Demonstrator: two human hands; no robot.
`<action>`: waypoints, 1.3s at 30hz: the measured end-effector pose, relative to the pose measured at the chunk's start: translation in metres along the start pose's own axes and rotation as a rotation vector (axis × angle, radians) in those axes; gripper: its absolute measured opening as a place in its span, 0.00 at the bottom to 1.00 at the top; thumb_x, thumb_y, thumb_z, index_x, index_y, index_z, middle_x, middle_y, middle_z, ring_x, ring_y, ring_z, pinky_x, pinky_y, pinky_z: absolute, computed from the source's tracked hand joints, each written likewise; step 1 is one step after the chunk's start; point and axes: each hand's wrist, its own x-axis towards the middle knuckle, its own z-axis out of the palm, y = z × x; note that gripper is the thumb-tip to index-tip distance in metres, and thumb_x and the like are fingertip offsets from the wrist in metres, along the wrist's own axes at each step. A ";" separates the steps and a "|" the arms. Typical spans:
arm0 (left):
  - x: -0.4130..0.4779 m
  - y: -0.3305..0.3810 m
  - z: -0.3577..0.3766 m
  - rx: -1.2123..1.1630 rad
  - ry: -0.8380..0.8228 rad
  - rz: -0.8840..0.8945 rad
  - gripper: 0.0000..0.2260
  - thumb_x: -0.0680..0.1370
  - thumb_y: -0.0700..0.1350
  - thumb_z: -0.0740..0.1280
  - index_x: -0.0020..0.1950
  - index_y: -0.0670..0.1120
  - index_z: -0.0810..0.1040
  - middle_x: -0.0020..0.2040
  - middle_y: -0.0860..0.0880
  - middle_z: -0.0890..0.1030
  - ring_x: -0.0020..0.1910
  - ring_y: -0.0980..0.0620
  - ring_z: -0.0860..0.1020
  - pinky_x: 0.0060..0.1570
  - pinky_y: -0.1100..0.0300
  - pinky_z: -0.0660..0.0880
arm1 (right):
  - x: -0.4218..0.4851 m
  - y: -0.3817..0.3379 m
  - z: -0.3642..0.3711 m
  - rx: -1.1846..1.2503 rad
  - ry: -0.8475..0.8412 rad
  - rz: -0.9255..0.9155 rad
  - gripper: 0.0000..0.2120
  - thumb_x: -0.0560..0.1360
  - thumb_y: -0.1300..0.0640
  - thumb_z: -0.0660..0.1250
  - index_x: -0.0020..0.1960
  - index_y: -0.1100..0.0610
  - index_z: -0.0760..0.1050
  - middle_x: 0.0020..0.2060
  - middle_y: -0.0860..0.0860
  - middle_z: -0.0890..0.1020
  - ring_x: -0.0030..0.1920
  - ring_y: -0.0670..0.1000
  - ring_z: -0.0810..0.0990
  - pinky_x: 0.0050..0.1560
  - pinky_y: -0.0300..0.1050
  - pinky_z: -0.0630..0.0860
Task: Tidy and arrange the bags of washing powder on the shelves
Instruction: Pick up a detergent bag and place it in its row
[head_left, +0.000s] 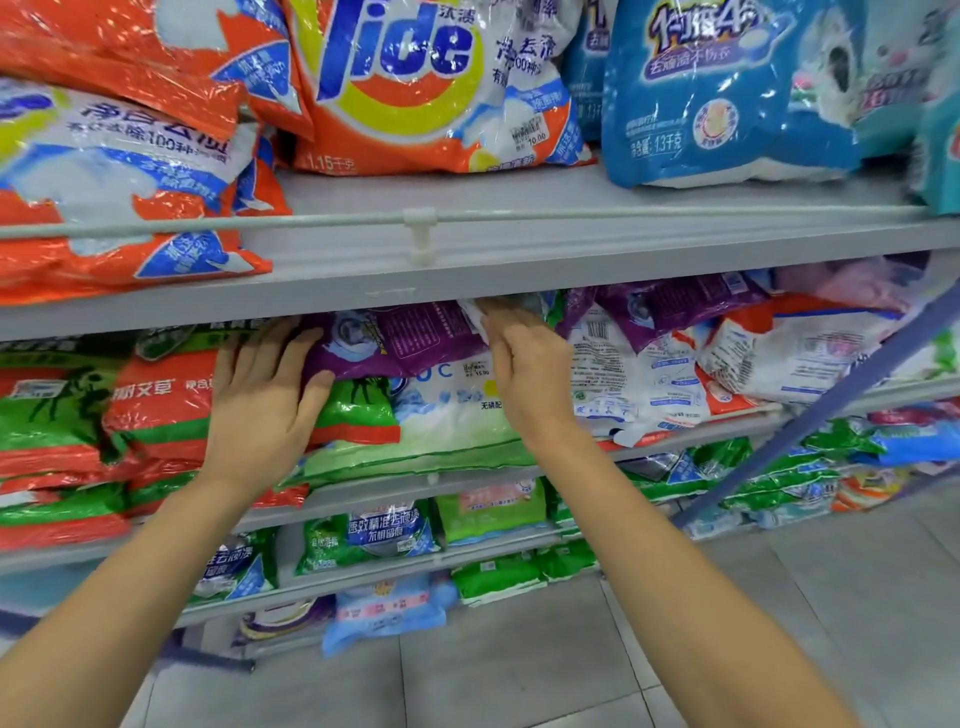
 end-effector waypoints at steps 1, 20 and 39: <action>0.000 0.000 0.000 -0.013 -0.003 -0.001 0.26 0.78 0.54 0.50 0.66 0.39 0.73 0.66 0.38 0.73 0.67 0.39 0.69 0.69 0.42 0.56 | -0.006 -0.004 -0.004 0.020 0.019 0.002 0.06 0.71 0.72 0.64 0.43 0.68 0.80 0.35 0.61 0.82 0.35 0.58 0.81 0.34 0.54 0.79; 0.018 0.088 -0.010 -0.533 -0.114 0.131 0.30 0.71 0.57 0.72 0.68 0.43 0.71 0.63 0.41 0.76 0.62 0.42 0.73 0.58 0.49 0.71 | -0.022 -0.063 -0.145 0.077 0.028 0.169 0.10 0.77 0.61 0.61 0.51 0.62 0.81 0.40 0.35 0.77 0.40 0.33 0.76 0.41 0.27 0.71; 0.039 0.268 -0.120 -0.894 -0.264 0.798 0.17 0.72 0.50 0.73 0.32 0.37 0.77 0.25 0.41 0.71 0.26 0.47 0.66 0.30 0.56 0.60 | -0.108 -0.010 -0.335 -0.084 0.349 0.654 0.14 0.78 0.57 0.61 0.34 0.51 0.75 0.29 0.53 0.72 0.33 0.52 0.68 0.36 0.62 0.72</action>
